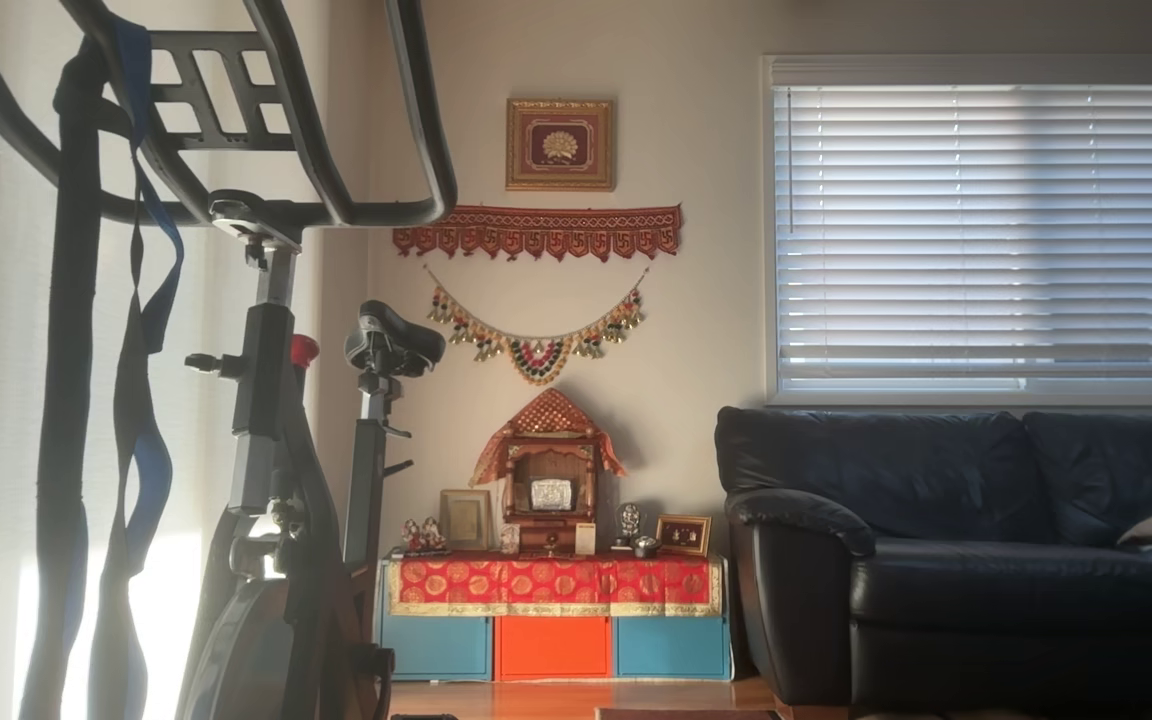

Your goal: Sort medicines into box.

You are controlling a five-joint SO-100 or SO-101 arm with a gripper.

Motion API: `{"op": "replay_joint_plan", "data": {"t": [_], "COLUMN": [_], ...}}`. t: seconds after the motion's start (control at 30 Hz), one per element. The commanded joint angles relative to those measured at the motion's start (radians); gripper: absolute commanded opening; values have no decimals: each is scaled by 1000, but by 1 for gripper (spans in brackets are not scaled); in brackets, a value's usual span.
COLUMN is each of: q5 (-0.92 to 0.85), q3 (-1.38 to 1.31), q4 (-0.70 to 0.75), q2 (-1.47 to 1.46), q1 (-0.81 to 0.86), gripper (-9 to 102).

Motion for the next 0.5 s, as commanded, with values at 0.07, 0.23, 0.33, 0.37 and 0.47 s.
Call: {"op": "replay_joint_plan", "data": {"t": [0.07,0.23,0.33,0.37,0.47], "q5": [-15,-11,-12,-14,-17], "q3": [-41,-41,-32,-28,-15], "q4": [18,12,12,12,21], "q2": [14,25,41,48,75], "q1": [12,20,20,20,17], "gripper": [11,1,1,1,1]}}
